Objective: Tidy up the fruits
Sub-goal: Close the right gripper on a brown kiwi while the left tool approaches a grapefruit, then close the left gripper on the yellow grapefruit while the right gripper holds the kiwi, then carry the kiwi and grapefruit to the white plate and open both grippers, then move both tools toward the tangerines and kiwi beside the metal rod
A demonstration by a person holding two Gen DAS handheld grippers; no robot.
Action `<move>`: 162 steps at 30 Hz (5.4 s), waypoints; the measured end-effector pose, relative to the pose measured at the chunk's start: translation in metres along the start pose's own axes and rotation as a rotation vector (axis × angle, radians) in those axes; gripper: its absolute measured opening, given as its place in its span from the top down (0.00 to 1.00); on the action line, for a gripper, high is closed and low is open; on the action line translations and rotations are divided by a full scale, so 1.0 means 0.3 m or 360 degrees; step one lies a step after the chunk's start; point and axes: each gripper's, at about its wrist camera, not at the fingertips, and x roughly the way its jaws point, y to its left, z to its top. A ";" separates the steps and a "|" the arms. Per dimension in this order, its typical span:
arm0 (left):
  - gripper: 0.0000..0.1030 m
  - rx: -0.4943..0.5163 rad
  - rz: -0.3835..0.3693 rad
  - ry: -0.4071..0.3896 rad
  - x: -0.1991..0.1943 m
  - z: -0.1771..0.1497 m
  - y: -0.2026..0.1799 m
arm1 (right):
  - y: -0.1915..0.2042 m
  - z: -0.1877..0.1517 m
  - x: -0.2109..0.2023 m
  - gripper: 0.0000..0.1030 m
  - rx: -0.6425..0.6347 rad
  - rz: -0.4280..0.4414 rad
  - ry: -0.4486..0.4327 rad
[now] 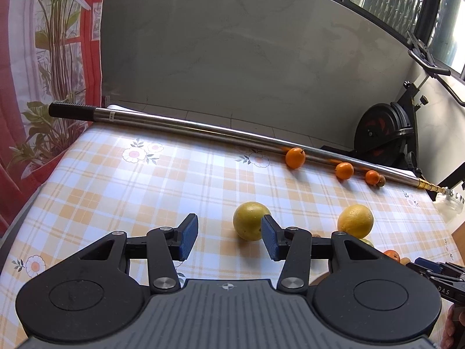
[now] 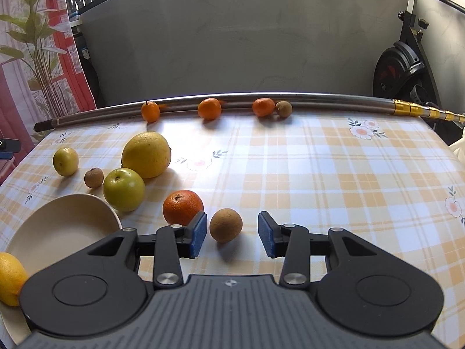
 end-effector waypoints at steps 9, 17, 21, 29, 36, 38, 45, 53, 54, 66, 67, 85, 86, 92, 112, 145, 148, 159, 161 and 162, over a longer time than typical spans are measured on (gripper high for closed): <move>0.46 0.0030 0.0007 0.0027 0.023 -0.001 -0.018 | -0.021 -0.007 0.039 0.71 0.0091 0.0073 0.0052; 0.37 0.0016 0.0023 0.0046 0.072 0.000 -0.023 | -0.028 -0.010 0.014 0.71 0.0124 0.0063 0.0008; 0.35 0.0012 0.0044 0.0069 0.120 0.007 -0.034 | -0.031 -0.014 -0.013 0.71 0.0143 0.0062 -0.0030; 0.33 -0.0236 0.0014 0.0099 0.214 0.050 -0.022 | -0.031 -0.015 -0.027 0.71 0.0182 0.0068 -0.0059; 0.33 -0.0341 0.0026 0.0210 0.308 0.046 -0.010 | -0.035 -0.022 -0.031 0.71 0.0199 0.0086 -0.0063; 0.33 -0.0358 0.0025 0.0241 0.325 0.036 -0.007 | -0.036 -0.023 -0.032 0.71 0.0204 0.0093 -0.0064; 0.36 -0.0341 -0.0008 0.0224 0.342 0.018 -0.009 | -0.036 -0.033 -0.035 0.71 0.0226 0.0095 -0.0054; 0.53 -0.0246 -0.0067 0.0209 0.334 0.009 -0.039 | -0.029 -0.042 -0.050 0.71 0.0272 0.0125 -0.0040; 0.53 -0.0228 -0.0066 0.0211 0.328 0.004 -0.040 | -0.028 -0.042 -0.053 0.71 0.0278 0.0129 -0.0041; 0.53 0.0103 -0.0182 0.0133 0.134 -0.062 -0.083 | 0.024 -0.051 -0.110 0.71 0.0287 0.0201 -0.0023; 0.53 0.0139 -0.0198 0.0123 0.113 -0.070 -0.090 | 0.028 -0.052 -0.113 0.71 0.0284 0.0212 -0.0019; 0.53 0.0474 -0.0353 0.0242 -0.030 -0.253 -0.191 | 0.151 -0.054 -0.157 0.71 0.0067 0.0333 0.0066; 0.53 0.0483 -0.0350 0.0249 -0.028 -0.260 -0.196 | 0.154 -0.054 -0.157 0.71 0.0064 0.0339 0.0069; 0.53 0.0504 -0.0348 0.0291 -0.024 -0.283 -0.192 | 0.185 -0.065 -0.161 0.71 0.0021 0.0371 0.0103; 0.53 0.0469 -0.0260 0.0334 -0.010 -0.301 -0.186 | 0.276 -0.106 -0.134 0.71 -0.0162 0.0416 0.0296; 0.53 0.0449 -0.0310 0.0308 -0.056 -0.300 -0.183 | 0.316 -0.136 -0.151 0.67 -0.0201 0.0426 0.0351; 0.52 0.0437 -0.0321 0.0281 -0.076 -0.290 -0.185 | 0.304 -0.129 -0.161 0.67 -0.0183 0.0413 0.0328; 0.53 0.0202 -0.0253 0.0104 -0.162 -0.226 -0.138 | 0.245 -0.071 -0.224 0.67 -0.0085 0.0299 0.0165; 0.53 0.0094 -0.0244 0.0051 -0.184 -0.209 -0.111 | 0.230 -0.059 -0.231 0.67 -0.0056 0.0270 0.0142; 0.53 0.0049 -0.0240 0.0031 -0.193 -0.203 -0.098 | 0.221 -0.054 -0.236 0.67 -0.0037 0.0254 0.0127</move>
